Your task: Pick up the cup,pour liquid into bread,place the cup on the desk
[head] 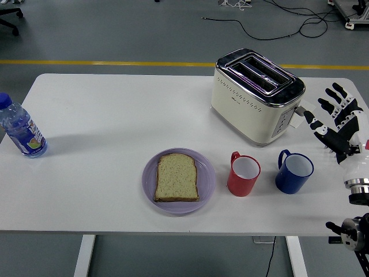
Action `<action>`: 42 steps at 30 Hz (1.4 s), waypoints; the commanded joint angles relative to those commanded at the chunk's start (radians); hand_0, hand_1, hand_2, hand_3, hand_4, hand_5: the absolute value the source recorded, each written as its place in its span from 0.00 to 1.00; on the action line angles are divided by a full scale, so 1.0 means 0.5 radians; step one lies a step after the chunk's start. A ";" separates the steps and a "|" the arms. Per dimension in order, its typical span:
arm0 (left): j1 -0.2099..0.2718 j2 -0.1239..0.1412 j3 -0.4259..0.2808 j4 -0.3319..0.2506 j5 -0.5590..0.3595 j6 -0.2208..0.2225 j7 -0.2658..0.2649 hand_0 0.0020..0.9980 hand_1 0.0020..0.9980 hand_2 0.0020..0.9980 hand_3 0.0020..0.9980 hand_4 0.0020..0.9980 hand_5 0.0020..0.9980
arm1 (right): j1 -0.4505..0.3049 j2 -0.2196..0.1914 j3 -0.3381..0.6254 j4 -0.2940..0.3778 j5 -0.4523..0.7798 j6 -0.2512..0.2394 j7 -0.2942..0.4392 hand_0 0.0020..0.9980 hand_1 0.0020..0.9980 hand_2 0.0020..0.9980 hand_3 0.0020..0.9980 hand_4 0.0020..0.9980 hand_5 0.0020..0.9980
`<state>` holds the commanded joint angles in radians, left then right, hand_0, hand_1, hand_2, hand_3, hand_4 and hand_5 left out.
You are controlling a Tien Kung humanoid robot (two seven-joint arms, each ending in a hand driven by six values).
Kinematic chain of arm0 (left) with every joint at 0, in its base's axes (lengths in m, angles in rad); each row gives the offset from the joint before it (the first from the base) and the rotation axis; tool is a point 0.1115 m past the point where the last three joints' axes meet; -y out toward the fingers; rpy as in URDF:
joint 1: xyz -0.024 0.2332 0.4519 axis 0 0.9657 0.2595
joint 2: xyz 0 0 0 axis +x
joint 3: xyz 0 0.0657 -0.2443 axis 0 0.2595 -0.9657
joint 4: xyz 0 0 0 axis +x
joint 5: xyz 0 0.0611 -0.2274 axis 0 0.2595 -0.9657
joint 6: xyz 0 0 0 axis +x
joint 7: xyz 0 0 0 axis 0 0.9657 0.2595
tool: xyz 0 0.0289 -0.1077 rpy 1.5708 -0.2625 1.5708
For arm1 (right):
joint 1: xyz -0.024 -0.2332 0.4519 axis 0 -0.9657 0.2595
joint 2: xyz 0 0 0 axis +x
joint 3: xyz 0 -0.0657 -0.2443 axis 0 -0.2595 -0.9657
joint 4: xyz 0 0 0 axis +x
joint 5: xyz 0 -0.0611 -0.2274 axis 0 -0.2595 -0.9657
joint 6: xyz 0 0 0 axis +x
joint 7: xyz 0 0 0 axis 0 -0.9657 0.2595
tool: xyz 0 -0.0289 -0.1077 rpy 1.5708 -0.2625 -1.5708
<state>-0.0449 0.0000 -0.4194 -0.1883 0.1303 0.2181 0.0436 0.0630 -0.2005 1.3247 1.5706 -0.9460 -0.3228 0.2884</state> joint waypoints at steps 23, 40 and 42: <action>0.001 0.000 0.007 -0.002 -0.001 0.000 -0.001 0.63 0.65 0.66 0.51 0.23 0.85 | -0.054 0.054 0.469 -0.066 0.643 0.541 -0.688 0.74 0.63 0.68 0.64 0.65 0.26; 0.004 0.000 0.023 -0.003 -0.006 0.000 0.003 0.63 0.65 0.66 0.51 0.23 0.85 | -0.065 0.075 0.487 -0.134 0.547 0.378 -0.704 0.72 0.62 0.67 0.63 0.65 0.25; 0.005 0.000 0.026 -0.002 -0.006 0.000 0.004 0.63 0.65 0.66 0.51 0.23 0.85 | -0.068 0.074 0.490 -0.130 0.548 0.376 -0.701 0.72 0.62 0.67 0.63 0.65 0.25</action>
<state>-0.0423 0.0000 -0.4066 -0.1894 0.1276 0.2179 0.0454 0.0290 -0.1636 1.5695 1.5056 -0.6720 -0.1346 -0.0619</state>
